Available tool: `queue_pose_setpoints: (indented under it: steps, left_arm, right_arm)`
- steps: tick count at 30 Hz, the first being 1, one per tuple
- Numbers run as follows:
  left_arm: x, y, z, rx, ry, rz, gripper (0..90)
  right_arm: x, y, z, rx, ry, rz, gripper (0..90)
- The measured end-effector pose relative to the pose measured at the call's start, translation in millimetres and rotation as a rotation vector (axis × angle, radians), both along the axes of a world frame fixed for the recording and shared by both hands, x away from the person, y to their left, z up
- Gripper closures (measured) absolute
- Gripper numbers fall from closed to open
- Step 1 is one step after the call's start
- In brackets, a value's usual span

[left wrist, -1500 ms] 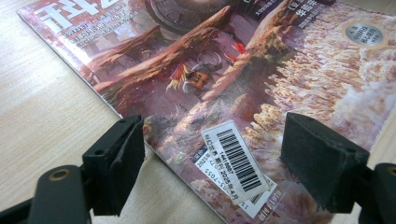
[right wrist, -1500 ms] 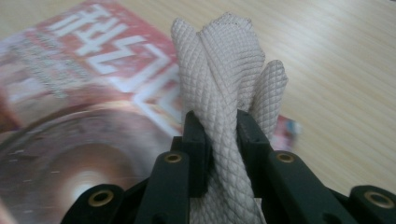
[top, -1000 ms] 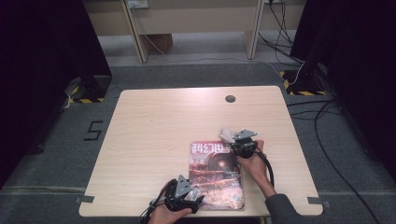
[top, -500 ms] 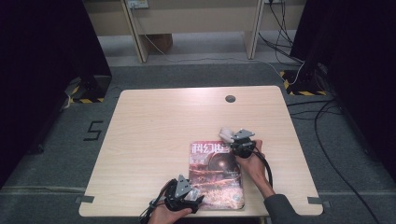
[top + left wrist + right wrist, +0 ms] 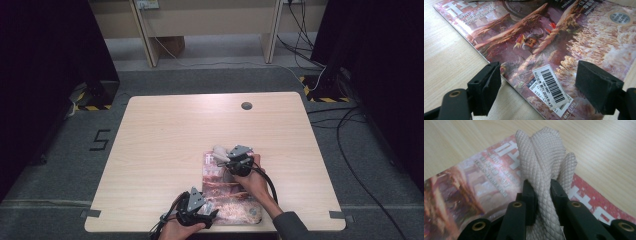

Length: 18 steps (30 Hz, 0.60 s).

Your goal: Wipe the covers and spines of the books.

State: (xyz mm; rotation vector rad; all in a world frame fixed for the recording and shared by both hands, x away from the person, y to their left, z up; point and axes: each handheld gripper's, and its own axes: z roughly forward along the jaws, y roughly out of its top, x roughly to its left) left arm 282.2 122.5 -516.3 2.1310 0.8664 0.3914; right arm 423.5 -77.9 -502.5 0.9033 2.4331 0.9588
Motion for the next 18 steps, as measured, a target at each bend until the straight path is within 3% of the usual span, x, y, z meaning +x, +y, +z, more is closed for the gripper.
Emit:
queue_pose_setpoints:
  steps: [8,18]
  left_arm:
    - [0.2,0.4,-0.1,0.002,0.0,-0.001,19.2]
    - [-1.1,-0.2,0.2,0.008,-0.006,0.001,19.3]
  right_arm:
    - [16.4,27.1,-0.6,-0.014,-0.018,0.006,77.7]
    - [1.8,40.6,-0.7,0.018,0.024,0.087,77.7]
